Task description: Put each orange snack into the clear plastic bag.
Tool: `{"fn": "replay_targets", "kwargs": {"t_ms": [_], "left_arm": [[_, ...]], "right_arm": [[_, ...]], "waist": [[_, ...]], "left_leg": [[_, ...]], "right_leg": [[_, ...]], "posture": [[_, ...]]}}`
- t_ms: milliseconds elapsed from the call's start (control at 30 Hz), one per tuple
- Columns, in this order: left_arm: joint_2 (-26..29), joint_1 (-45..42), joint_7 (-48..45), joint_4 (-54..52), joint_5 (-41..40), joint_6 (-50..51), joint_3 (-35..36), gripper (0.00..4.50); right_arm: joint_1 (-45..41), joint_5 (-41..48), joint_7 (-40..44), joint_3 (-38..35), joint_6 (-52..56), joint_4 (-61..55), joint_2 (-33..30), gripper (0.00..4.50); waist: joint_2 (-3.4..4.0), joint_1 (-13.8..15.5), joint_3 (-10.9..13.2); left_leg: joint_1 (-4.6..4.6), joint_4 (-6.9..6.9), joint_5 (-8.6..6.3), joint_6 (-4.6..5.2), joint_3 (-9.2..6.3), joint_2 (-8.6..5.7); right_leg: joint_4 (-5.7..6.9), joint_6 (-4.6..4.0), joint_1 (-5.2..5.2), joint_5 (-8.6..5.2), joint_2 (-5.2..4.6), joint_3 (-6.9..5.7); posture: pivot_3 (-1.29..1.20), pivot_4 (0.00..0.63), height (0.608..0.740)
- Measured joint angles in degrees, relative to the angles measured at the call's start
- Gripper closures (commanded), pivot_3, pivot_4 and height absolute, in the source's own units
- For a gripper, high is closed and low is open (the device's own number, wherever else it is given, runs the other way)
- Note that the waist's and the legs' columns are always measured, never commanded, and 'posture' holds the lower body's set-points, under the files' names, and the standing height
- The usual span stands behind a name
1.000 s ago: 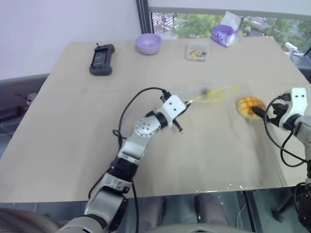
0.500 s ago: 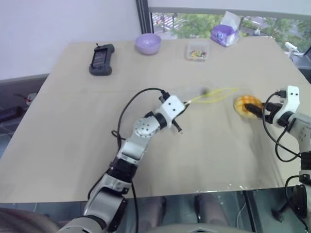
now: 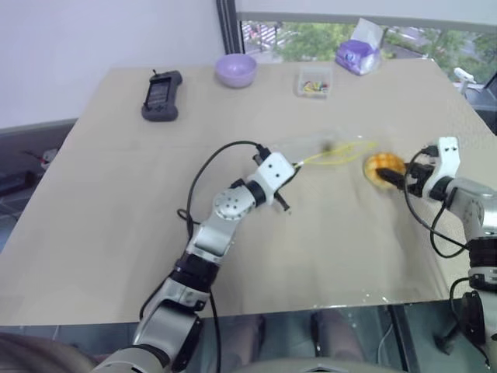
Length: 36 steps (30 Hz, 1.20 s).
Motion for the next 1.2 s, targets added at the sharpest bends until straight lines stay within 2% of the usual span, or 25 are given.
{"fn": "replay_targets", "kwargs": {"t_ms": [67, 167, 367, 467, 733, 867, 900, 1100, 1200], "left_arm": [[0.0, 0.0, 0.3, 0.0, 0.0, 0.0, 0.0, 4.5], [0.0, 0.0, 0.4, 0.0, 0.0, 0.0, 0.0, 4.5], [0.1, 0.0, 0.5, 0.0, 0.0, 0.0, 0.0, 4.5], [0.1, 0.0, 0.7, 0.0, 0.0, 0.0, 0.0, 4.5], [-0.2, 0.0, 1.2, 0.0, 0.1, 0.0, 0.0, 4.5], [-0.2, -0.1, 1.3, 0.0, 0.1, 0.0, 0.0, 4.5], [-0.4, -0.1, 1.3, 0.0, 0.1, 0.0, -0.1, 4.5], [-0.6, -0.6, 1.1, 0.2, 0.7, -0.3, -0.5, 4.5], [-1.1, -0.9, 1.0, 0.3, 1.1, -1.0, -0.6, 4.5]], "right_arm": [[-0.5, -1.5, 0.0, 1.4, -1.0, 1.2, 0.0, 0.04], [-1.0, -2.6, -0.5, 1.9, -1.4, 2.8, 0.3, 0.84], [-2.4, -4.1, -2.4, 2.3, -2.0, 6.7, 0.6, 3.44], [-2.8, -4.1, -2.7, 1.6, -1.7, 7.9, 0.6, 4.43], [-1.3, -2.6, -3.0, -0.7, 0.5, 4.2, 0.5, 4.49], [1.1, 1.0, 0.3, -1.1, 6.9, -5.6, -3.7, 4.49], [1.9, 2.6, 2.7, -1.3, 9.0, -10.8, -7.2, 4.49], [2.7, 11.8, 10.1, -3.5, 19.8, -29.8, -16.7, 4.49], [2.7, 15.8, 11.2, -2.4, 23.7, -36.1, -16.6, 4.49]], "waist": [[-0.13, 0.0, -0.1], [-0.36, 0.0, -0.3], [-0.44, 0.4, -0.4], [-0.43, 0.4, -0.4], [-0.31, 0.5, -0.3], [0.06, 0.5, -0.2], [0.1, 0.5, -0.2], [0.22, 0.4, -0.1], [0.2, 0.5, -0.1]], "left_leg": [[0.07, 0.0, 0.0, 0.0, 0.0, 0.02], [0.13, 0.01, 0.0, 0.0, -0.03, 0.03], [0.84, -0.03, -0.15, 0.23, -0.26, 0.02], [1.05, -0.04, -0.16, 0.26, -0.5, 0.02], [0.96, -0.04, -0.18, 0.28, -0.67, -0.02], [0.1, -0.01, -0.04, 0.06, -0.65, -0.06], [-0.15, -0.02, -0.04, 0.05, -0.62, -0.07], [-0.31, -0.18, -0.08, 0.12, -0.49, -0.08], [-0.3, -0.1, -0.12, 0.19, -0.5, -0.08]], "right_leg": [[0.0, 0.0, 0.05, 0.0, 0.02, 0.0], [0.0, 0.0, 0.12, 0.0, 0.02, -0.01], [-0.35, 0.0, 1.07, 0.0, 0.02, -0.28], [-0.67, 0.03, 1.53, 0.02, 0.04, -0.54], [-0.87, 0.15, 1.64, 0.09, 0.01, -0.66], [-0.78, 0.15, 0.72, 0.1, -0.07, -0.62], [-0.77, 0.15, 0.45, 0.1, -0.09, -0.6], [-0.88, 0.15, 0.22, 0.1, -0.12, -0.5], [-0.84, 0.15, 0.25, 0.1, -0.12, -0.51]], "posture": [[0.0, 0.15, 0.74], [0.0, 0.15, 0.74], [0.0, 0.15, 0.74], [0.0, 0.15, 0.74], [0.0, 0.15, 0.74], [0.0, 0.15, 0.74], [0.0, 0.15, 0.74], [0.0, 0.15, 0.74], [0.0, 0.15, 0.74]]}}
